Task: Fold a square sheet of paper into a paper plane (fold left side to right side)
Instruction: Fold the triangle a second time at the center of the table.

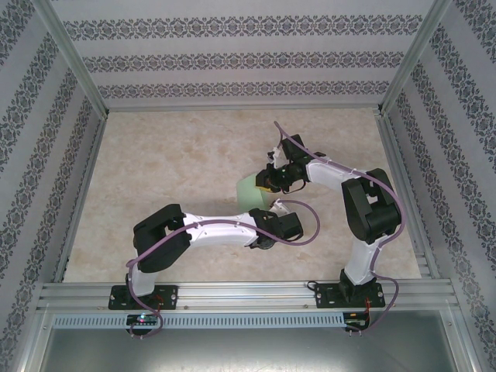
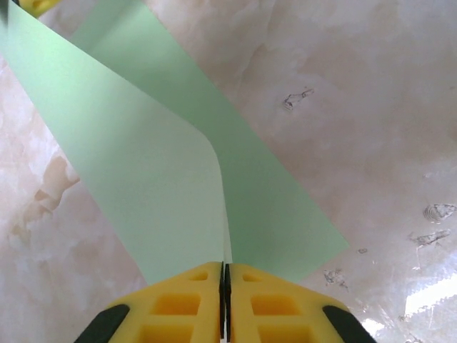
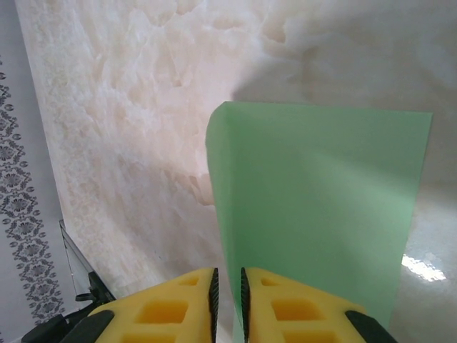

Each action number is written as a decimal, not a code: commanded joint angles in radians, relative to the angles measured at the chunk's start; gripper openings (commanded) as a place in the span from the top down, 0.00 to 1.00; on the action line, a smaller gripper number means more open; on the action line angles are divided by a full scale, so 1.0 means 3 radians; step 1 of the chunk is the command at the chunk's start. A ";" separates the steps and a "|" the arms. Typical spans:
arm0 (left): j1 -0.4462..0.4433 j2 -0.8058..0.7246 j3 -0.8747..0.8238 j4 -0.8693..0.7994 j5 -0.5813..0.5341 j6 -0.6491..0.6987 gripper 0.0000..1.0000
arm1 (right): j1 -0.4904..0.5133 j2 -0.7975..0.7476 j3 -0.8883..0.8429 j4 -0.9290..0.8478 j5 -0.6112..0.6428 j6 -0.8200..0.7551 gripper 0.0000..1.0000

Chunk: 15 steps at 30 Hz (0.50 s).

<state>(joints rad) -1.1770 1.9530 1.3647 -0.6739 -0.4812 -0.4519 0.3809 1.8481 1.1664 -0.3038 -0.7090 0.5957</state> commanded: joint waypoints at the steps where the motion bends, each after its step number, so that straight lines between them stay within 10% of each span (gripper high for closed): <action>1: -0.0039 -0.0151 -0.0007 -0.0071 0.0006 -0.0004 0.93 | -0.0056 -0.0056 0.0091 -0.0026 -0.0025 -0.0066 0.76; 15: 0.0374 -0.0788 -0.0640 0.0733 0.1176 -0.0066 1.00 | -0.0471 -0.1289 -0.0836 0.0502 0.0248 0.0009 0.46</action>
<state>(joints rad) -1.1046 1.7592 1.2133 -0.5453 -0.2592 -0.4530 0.2512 1.5047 0.9947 -0.1829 -0.6571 0.5964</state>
